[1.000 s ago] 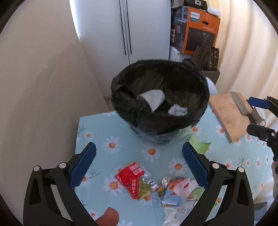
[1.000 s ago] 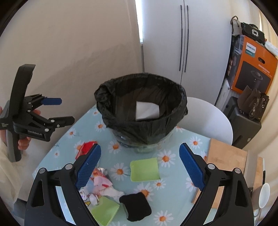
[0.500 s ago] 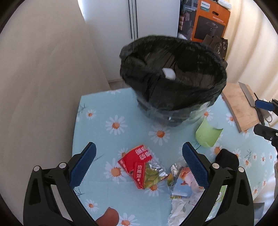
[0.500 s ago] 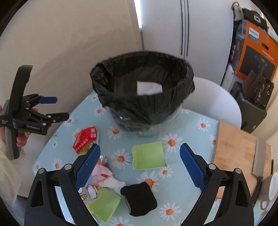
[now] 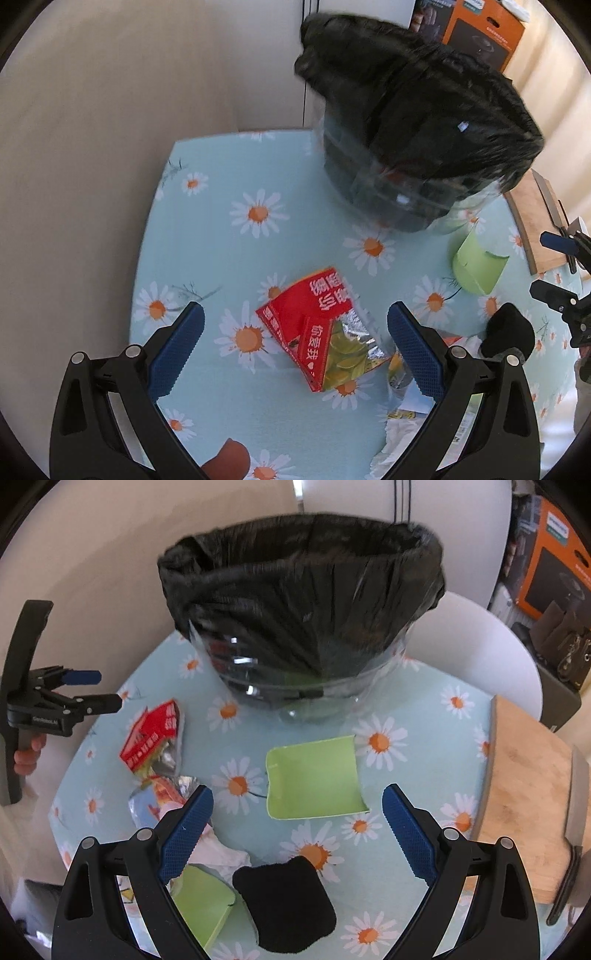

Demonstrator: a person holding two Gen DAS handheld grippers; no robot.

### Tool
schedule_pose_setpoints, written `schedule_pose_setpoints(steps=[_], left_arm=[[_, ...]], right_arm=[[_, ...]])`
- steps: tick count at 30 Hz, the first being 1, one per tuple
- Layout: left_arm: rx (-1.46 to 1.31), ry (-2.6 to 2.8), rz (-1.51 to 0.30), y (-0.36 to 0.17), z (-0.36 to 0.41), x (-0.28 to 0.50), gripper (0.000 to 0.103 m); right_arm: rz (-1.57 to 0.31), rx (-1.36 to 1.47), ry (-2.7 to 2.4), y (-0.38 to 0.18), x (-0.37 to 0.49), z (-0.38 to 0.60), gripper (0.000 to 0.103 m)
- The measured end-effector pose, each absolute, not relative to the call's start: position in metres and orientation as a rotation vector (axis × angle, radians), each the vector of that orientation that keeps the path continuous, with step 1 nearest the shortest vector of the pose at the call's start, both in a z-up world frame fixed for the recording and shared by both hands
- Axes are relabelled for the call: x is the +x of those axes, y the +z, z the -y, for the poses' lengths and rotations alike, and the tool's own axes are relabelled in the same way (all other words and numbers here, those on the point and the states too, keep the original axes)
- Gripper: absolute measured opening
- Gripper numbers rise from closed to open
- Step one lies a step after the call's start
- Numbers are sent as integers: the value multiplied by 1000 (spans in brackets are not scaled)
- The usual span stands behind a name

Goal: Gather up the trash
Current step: 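Grasp the red snack wrapper with the left tool while the right tool grasps the green tray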

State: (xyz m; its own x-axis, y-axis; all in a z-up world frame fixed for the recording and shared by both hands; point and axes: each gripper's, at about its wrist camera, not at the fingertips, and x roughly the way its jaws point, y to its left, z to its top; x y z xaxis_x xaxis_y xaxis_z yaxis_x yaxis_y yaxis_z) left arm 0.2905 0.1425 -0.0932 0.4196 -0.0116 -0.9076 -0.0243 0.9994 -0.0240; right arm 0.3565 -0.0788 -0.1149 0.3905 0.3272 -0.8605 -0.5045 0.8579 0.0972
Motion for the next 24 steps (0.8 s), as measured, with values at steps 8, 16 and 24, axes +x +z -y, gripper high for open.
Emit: schedule_pose_setpoints(steps=[8,16,24], left_arm=[[-48,14,-1221,-129,-150,297,97],[-81,-1,-1304,-165,-150,308,97],[-147,-35,-1346,-182,-149,321,97]], right_arm=[[-1109,-221,542,-143,368,70,88],[-1155,-276,548,-171,376,65,88],[-1195,-318,546,-192,383,59,88]])
